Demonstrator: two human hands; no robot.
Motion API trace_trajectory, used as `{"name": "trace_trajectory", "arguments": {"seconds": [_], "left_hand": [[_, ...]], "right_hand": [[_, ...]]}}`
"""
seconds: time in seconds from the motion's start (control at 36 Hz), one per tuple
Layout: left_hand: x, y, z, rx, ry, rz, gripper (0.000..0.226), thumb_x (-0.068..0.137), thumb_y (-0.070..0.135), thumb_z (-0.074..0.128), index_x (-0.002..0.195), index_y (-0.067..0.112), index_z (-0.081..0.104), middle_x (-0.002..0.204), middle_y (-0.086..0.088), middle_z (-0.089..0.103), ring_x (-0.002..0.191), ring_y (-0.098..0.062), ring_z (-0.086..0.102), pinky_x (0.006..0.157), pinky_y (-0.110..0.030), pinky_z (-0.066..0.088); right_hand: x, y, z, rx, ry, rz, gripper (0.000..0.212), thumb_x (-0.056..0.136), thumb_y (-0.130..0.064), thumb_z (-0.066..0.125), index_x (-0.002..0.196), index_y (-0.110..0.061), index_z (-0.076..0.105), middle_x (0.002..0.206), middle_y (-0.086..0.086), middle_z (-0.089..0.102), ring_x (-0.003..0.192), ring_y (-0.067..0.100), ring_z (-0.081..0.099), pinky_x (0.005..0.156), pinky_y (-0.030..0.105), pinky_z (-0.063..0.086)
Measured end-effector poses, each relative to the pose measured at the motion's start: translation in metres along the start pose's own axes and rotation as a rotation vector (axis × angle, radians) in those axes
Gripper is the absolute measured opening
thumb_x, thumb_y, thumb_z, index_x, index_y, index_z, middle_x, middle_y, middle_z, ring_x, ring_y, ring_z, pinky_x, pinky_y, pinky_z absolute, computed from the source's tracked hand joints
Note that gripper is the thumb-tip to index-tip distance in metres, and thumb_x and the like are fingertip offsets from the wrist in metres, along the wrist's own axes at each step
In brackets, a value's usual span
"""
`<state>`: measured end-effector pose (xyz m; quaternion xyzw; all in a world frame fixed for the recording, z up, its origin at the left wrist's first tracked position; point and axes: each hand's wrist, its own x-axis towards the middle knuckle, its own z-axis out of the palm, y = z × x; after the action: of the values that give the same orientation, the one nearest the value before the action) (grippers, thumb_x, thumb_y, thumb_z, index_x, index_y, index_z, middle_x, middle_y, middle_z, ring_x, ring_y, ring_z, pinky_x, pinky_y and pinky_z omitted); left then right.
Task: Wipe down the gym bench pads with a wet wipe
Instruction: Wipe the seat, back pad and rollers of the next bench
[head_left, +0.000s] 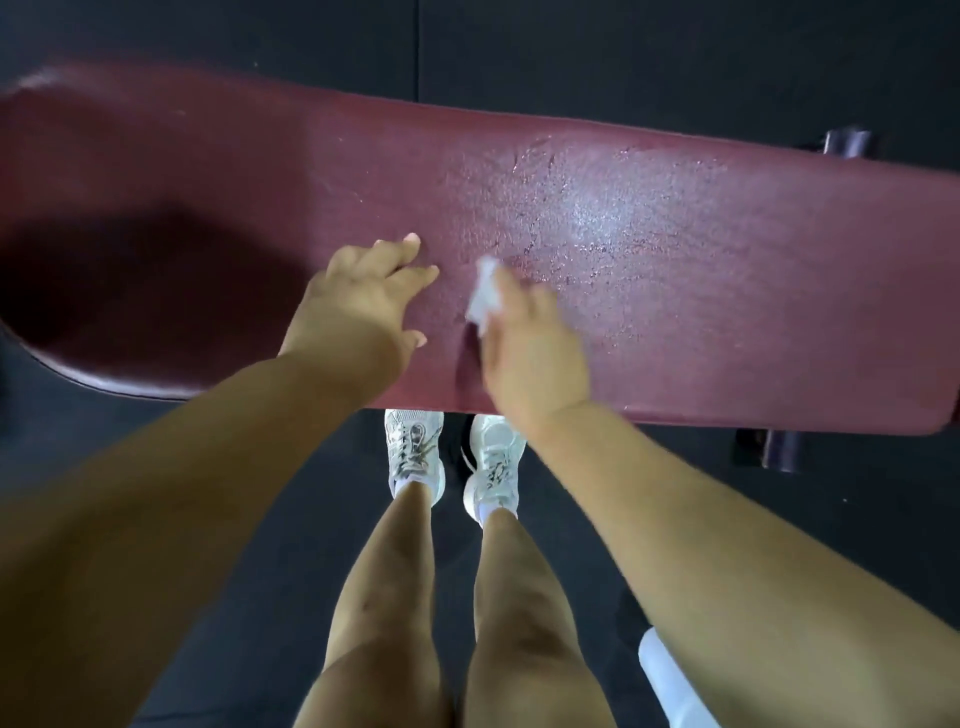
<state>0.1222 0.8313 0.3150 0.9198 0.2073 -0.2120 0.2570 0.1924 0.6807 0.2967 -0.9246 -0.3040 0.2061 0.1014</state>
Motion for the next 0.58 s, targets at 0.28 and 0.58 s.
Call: {"name": "trace_trajectory", "arguments": {"seconds": [0.28,0.58], "left_hand": [[0.012,-0.015,-0.024,-0.057,-0.017,-0.196,0.097,0.071,0.028,0.081,0.149,0.029,0.023,0.157,0.012,-0.001,0.143,-0.015,-0.003,0.113,-0.041,0.022],[0.016,-0.014,-0.028,-0.020,-0.101,-0.221,0.099,0.072,0.032,0.078,0.150,0.029,0.016,0.157,0.016,-0.007,0.145,-0.022,-0.006,0.109,-0.042,0.029]], "right_hand": [[0.074,0.078,-0.063,-0.089,0.048,0.132,0.040,0.094,-0.016,0.039,0.129,-0.034,0.045,0.113,0.012,0.051,0.098,0.033,0.057,0.079,0.038,0.045],[0.044,-0.010,-0.020,-0.203,-0.107,-0.459,0.050,0.078,-0.012,0.057,0.127,-0.019,0.060,0.086,0.008,0.056,0.045,0.025,0.054,0.043,0.026,0.026]]}}
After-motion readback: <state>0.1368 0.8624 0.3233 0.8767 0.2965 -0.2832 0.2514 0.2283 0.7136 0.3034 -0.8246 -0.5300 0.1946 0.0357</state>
